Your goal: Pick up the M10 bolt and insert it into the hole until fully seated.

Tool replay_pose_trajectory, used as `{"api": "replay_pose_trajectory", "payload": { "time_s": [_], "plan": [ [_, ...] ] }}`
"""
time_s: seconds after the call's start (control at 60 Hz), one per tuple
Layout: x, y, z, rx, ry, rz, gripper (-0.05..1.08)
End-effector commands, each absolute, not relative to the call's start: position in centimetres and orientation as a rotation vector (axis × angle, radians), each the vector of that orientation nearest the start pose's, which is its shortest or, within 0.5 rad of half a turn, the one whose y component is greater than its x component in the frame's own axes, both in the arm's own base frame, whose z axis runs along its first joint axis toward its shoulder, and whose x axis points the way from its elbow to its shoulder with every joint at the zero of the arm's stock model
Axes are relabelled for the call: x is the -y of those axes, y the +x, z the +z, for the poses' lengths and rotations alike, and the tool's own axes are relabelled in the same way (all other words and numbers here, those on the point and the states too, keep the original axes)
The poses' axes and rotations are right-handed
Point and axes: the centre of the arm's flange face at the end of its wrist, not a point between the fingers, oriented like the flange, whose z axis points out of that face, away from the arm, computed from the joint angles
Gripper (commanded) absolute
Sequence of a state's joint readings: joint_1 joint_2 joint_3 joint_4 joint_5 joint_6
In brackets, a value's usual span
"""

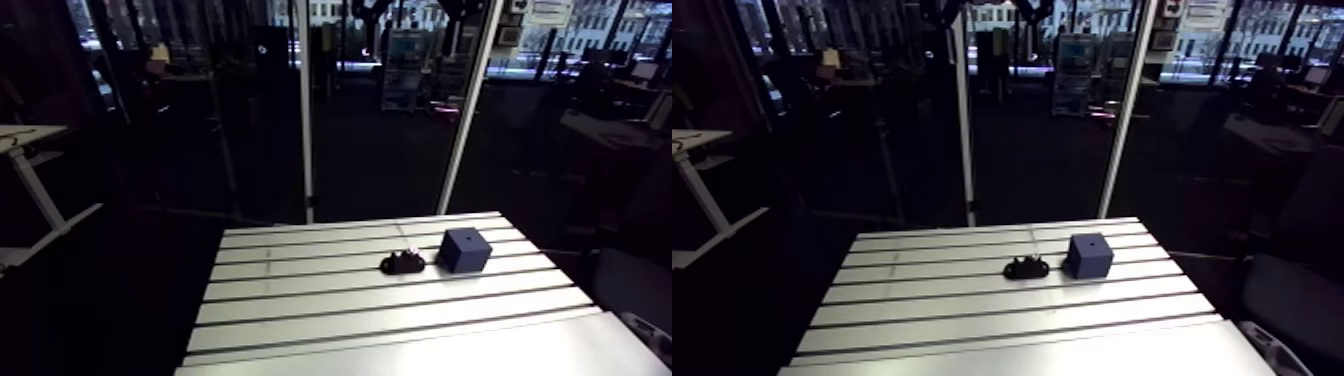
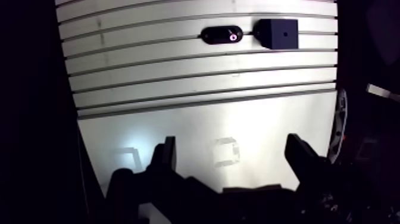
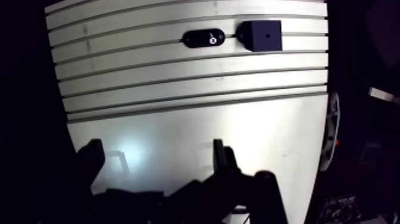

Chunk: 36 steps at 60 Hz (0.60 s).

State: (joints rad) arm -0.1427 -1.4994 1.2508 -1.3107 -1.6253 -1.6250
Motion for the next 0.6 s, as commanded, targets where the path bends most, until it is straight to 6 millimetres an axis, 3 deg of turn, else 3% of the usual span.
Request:
{"api": "replay_pose_trajectory", "payload": {
  "time_s": [0.017,0.6],
  "plan": [
    [5.10,-51.87,58.75,-3.132,0.107,0.068,0.01],
    [5.06,-51.84,58.59,-3.131,0.102,0.075,0.01]
  ]
}}
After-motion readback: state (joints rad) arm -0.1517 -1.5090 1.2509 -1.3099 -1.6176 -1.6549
